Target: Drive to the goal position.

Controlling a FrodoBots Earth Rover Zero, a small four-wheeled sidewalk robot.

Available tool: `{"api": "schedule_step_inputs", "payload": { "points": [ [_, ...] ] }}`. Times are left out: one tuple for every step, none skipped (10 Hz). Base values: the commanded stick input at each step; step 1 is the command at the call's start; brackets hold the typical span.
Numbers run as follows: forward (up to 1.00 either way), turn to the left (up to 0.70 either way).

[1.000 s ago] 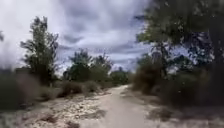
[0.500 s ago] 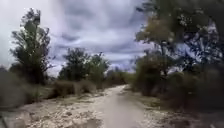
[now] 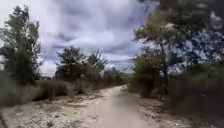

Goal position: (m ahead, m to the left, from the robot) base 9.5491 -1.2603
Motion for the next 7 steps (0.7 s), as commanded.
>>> {"api": "schedule_step_inputs", "payload": {
  "points": [
    [0.85,0.03],
    [0.85,0.2],
    [0.85,0.26],
    [0.85,0.0],
    [0.85,0.0],
    [0.85,0.0],
    [0.85,0.0]
  ]
}}
